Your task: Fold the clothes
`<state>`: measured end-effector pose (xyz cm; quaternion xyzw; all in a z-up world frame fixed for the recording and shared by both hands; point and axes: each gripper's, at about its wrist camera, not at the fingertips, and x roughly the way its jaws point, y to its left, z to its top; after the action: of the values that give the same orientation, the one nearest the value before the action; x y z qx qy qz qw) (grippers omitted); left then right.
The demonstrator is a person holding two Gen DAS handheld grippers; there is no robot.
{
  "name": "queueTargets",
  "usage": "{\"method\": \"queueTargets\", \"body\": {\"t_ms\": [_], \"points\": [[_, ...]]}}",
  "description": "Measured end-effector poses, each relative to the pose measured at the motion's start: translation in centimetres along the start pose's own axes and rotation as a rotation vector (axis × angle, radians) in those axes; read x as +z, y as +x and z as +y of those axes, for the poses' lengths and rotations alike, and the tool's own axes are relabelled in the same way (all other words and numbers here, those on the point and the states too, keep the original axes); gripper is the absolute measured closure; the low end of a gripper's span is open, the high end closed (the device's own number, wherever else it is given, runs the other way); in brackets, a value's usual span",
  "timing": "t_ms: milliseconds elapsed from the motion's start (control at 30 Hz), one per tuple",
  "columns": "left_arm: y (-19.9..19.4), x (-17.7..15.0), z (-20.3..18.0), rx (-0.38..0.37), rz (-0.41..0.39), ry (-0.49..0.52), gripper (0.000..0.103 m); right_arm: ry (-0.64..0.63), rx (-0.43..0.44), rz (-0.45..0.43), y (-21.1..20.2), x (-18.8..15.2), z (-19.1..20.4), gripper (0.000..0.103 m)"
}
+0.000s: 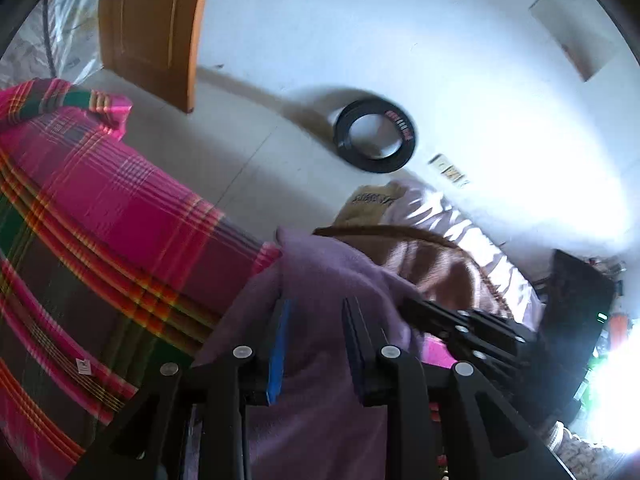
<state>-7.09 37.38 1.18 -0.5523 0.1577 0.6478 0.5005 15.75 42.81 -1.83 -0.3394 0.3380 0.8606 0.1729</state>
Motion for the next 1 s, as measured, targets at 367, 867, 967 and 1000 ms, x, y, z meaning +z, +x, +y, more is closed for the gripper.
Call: {"method": "queueTargets", "body": {"t_ms": [367, 867, 967, 1000], "points": [[1.8, 0.5, 1.2, -0.023, 0.034, -0.083, 0.083, 0.014, 0.009, 0.000, 0.1, -0.2, -0.2, 0.100], [-0.3, 2.9, -1.6, 0.067, -0.118, 0.042, 0.098, 0.033, -0.002, -0.038, -0.5, -0.1, -0.7, 0.100], [1.2, 3.2, -0.3, 0.061, -0.090, 0.000, 0.098, 0.035, -0.016, -0.026, -0.1, 0.0, -0.8, 0.100], [1.5, 3.1, -0.1, 0.058, -0.086, -0.009, 0.098, 0.039, -0.022, -0.025, -0.1, 0.0, -0.9, 0.100]]}}
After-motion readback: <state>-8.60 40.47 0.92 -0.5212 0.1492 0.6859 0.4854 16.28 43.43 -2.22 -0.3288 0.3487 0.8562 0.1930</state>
